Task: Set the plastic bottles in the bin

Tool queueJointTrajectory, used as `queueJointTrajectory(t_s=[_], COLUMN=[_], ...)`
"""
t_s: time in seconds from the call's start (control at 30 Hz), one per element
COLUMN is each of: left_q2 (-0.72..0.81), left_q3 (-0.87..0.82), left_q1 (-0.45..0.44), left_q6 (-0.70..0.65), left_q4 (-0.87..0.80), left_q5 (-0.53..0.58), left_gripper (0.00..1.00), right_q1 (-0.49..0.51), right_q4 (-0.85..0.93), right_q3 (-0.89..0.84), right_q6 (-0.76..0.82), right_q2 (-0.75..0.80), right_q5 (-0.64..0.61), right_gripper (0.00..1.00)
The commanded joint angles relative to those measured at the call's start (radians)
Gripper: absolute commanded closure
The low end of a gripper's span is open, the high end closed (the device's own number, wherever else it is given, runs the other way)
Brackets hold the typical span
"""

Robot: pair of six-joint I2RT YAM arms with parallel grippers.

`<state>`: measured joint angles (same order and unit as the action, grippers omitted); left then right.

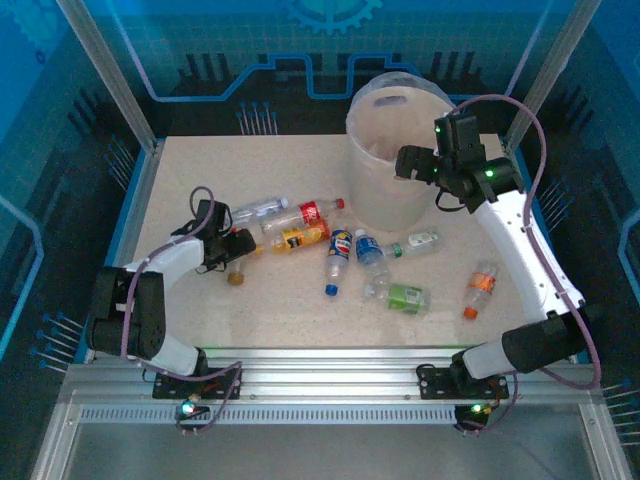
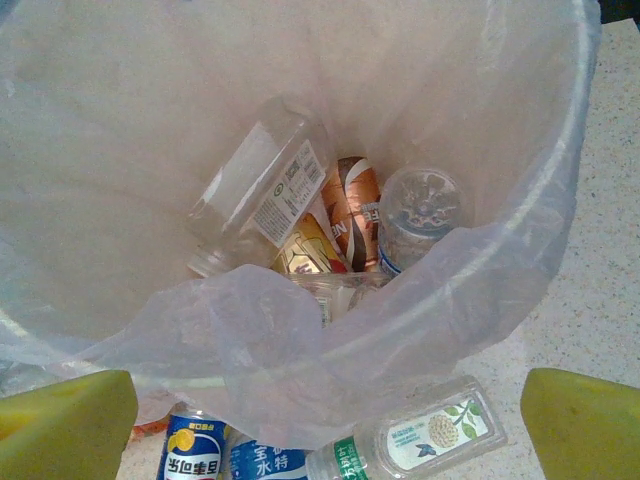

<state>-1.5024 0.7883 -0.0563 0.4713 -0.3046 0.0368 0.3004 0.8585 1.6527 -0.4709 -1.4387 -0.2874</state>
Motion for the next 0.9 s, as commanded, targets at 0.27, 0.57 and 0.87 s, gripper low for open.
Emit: queueJointTrajectory(t_s=[0.27,0.57,0.87], left_q2=[0.054,0.042,0.060], left_q3=[-0.077,-0.109,-0.126], left_q1=[0.013,0.016,0.015], left_q6=[0.124,0.173,0.178], left_q4=[0.006,0.014,0.014], left_q5=[0.050,0.080,0.106], left_gripper=[0.23,0.23,0.38], right_q1=[0.016,0.019,0.022], right_q4=[-0.013,-0.013,-0.010], right_q3=[0.001,0.015,0.014], right_q6=[-0.005,-0.001,-0.001], right_q2=[-0.002,-0.014,-0.014], right_q5=[-0.003,0.014,0.015], right_gripper=[0.00,0.00,0.00])
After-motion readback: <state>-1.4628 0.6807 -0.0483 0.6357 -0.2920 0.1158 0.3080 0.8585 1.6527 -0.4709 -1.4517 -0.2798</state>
